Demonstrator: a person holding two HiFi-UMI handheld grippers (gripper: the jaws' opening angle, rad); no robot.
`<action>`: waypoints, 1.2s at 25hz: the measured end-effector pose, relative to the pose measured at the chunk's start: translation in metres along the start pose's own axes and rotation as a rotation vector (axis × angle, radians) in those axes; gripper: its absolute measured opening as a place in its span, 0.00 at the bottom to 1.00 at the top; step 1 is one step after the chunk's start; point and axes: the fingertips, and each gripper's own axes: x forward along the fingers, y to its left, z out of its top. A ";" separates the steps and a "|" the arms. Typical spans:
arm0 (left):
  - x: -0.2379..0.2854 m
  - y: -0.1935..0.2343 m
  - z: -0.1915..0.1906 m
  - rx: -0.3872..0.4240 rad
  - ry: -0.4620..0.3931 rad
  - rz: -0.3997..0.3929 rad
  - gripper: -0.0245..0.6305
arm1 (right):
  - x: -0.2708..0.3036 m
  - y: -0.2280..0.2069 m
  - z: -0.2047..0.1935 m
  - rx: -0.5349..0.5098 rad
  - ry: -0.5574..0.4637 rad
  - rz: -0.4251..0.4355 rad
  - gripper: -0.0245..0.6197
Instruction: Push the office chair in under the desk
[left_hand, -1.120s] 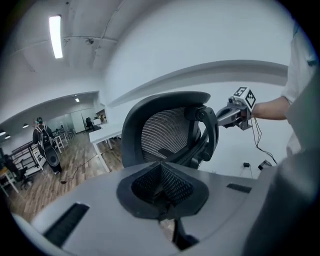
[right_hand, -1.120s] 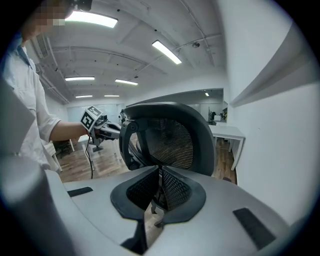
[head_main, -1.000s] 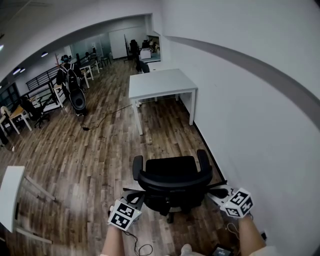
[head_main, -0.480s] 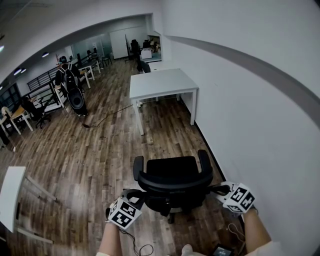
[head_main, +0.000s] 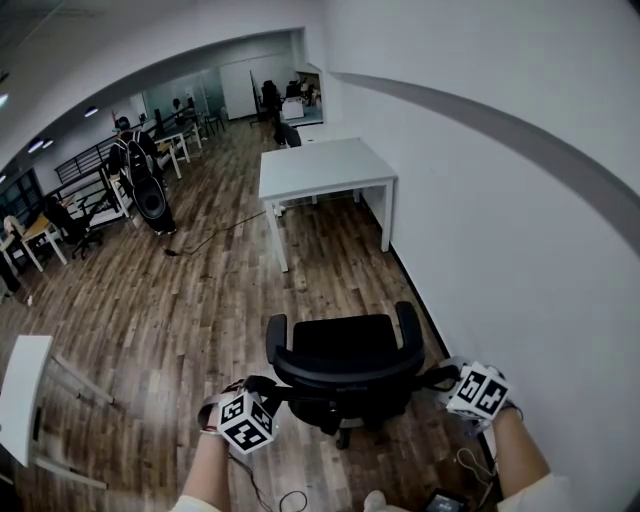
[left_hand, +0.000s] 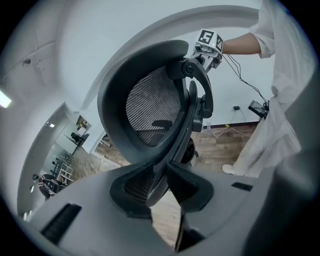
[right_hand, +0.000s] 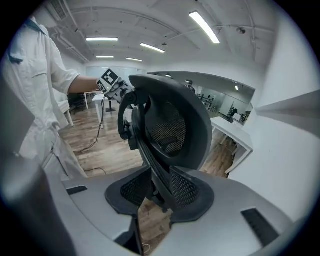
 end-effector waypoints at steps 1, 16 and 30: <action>0.002 -0.001 -0.001 0.020 0.014 -0.004 0.17 | 0.001 0.000 -0.002 -0.016 0.014 -0.001 0.24; 0.009 -0.011 -0.020 0.137 0.183 -0.149 0.30 | 0.018 -0.007 -0.027 -0.212 0.209 0.040 0.33; 0.032 -0.015 -0.038 0.197 0.284 -0.208 0.35 | 0.039 -0.007 -0.035 -0.353 0.363 0.074 0.36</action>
